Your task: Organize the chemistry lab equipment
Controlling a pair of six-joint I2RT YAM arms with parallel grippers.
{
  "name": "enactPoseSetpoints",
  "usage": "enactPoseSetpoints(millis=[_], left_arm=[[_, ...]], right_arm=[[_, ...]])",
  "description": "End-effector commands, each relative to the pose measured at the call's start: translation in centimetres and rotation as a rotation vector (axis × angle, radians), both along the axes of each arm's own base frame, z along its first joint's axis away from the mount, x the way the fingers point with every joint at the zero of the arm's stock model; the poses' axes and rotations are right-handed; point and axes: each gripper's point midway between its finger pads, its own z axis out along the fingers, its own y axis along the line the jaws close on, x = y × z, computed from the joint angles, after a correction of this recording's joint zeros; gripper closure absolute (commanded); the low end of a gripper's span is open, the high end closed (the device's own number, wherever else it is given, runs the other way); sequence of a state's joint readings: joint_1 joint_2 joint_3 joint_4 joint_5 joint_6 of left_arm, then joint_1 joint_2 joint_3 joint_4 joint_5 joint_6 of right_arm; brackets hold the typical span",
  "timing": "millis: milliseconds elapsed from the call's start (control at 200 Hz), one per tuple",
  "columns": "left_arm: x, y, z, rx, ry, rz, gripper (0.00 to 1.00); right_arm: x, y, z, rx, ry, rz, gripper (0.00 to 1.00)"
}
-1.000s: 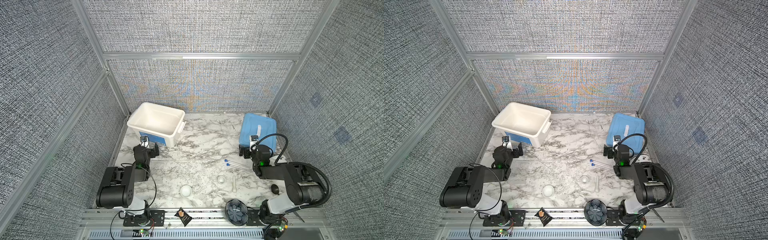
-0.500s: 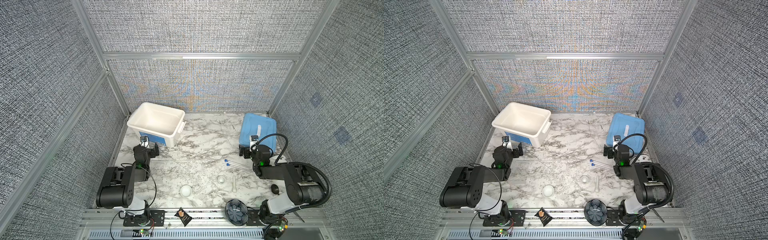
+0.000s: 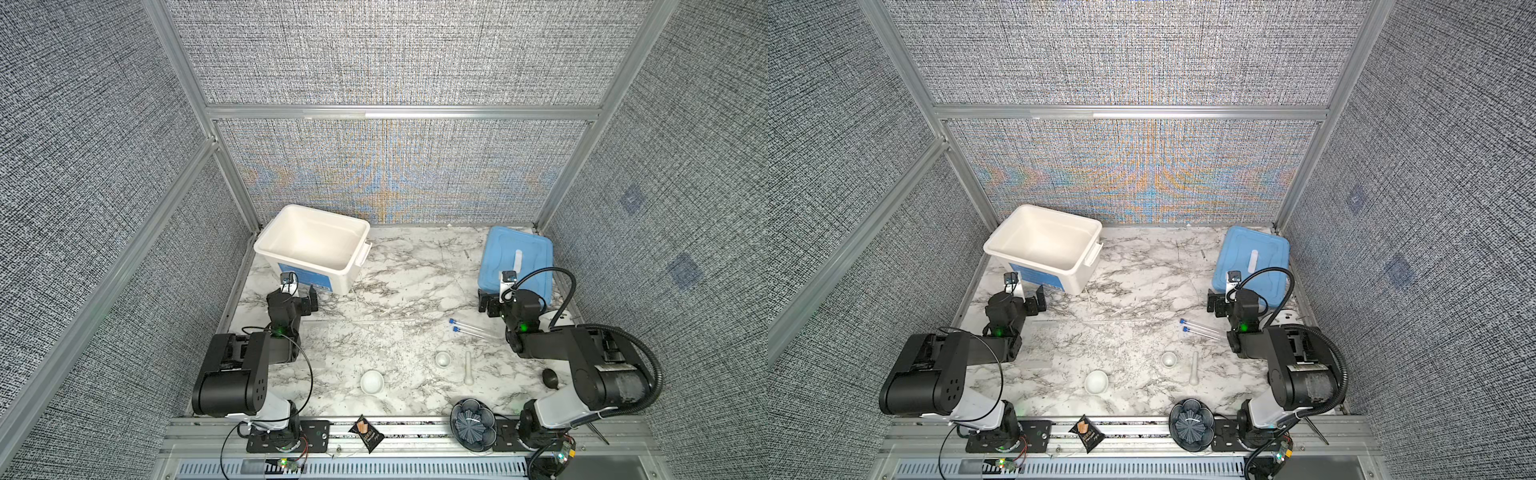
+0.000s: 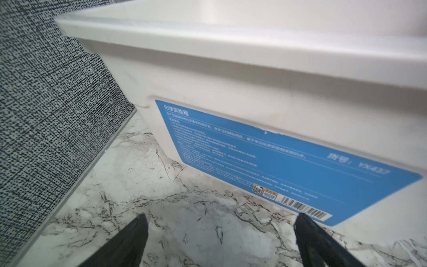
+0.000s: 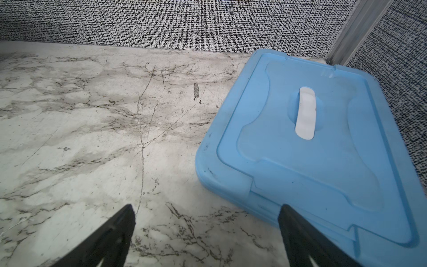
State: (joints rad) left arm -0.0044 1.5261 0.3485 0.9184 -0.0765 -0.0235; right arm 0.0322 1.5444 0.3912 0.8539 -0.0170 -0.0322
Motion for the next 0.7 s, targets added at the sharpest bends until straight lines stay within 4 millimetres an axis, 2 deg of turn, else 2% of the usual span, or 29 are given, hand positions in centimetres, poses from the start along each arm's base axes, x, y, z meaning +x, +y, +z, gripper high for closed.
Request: enactPoseSetpoints(millis=[0, 285, 415, 555, 680, 695], left_arm=[[0.2, -0.1, 0.7, 0.0, -0.026, -0.003, 0.01], [-0.4, 0.2, 1.2, 0.004, -0.068, 0.016, 0.01], [-1.2, 0.2, 2.5, 0.01, -0.106, 0.023, 0.01], [-2.0, -0.1, 4.2, 0.0, -0.092, 0.012, 0.01], [-3.2, -2.2, 6.1, -0.017, -0.082, -0.111, 0.01], [-3.3, -2.6, 6.3, -0.016, -0.075, -0.135, 0.01]], right_arm=[[0.2, 0.0, 0.4, 0.0, -0.014, 0.0, 0.01], [0.2, 0.1, 0.4, 0.003, -0.015, 0.002, 0.01], [0.0, 0.3, 0.7, 0.007, -0.03, 0.013, 0.01], [-0.8, 0.7, 2.1, 0.001, -0.063, 0.045, 0.01], [-1.1, 0.7, 4.3, 0.028, -0.016, 0.032, 0.01], [-1.3, 0.6, 4.1, 0.038, 0.016, 0.025, 0.01]])
